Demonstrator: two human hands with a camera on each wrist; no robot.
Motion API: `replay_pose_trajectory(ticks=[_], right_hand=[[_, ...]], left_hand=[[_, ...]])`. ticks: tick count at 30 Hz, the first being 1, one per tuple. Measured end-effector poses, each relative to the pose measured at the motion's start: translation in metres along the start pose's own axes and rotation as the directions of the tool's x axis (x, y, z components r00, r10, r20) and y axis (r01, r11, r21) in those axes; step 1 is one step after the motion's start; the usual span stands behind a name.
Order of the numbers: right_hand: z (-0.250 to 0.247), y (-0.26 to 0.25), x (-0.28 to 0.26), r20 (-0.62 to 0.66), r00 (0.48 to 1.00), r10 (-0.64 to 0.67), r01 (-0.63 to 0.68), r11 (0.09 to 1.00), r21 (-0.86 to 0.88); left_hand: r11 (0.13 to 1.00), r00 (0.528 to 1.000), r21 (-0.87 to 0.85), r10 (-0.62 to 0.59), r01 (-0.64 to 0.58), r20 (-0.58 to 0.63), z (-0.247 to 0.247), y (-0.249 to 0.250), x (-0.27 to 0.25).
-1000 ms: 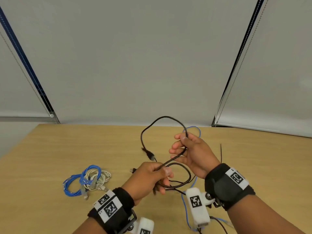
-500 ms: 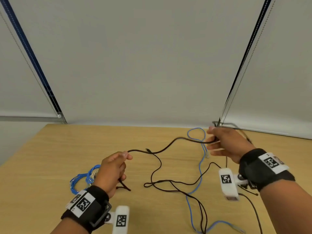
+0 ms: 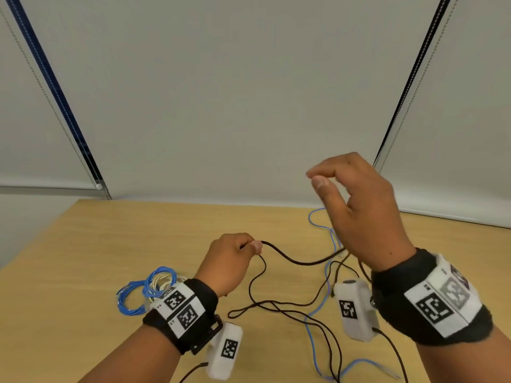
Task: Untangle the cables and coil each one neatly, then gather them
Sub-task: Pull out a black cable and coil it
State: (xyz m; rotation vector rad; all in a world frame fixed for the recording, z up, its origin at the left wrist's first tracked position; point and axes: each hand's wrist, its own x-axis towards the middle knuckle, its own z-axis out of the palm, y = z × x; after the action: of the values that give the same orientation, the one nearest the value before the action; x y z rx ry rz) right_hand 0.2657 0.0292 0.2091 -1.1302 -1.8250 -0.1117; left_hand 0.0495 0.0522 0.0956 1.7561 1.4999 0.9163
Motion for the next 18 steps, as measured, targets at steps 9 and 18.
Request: replay_pose_trajectory(ticks=[9,18], right_hand=[[0.061,0.001,-0.049,0.651,0.720,0.238,-0.335,0.942,0.026],[0.026,0.039,-0.016,0.350,0.822,0.449,-0.559,0.756,0.341]], left_hand=[[0.916,0.984,-0.398,0.117,-0.054,0.134,-0.010,0.009,-0.002],[0.973,0.960,-0.162,0.197,-0.167,0.198,-0.024,-0.031,-0.006]])
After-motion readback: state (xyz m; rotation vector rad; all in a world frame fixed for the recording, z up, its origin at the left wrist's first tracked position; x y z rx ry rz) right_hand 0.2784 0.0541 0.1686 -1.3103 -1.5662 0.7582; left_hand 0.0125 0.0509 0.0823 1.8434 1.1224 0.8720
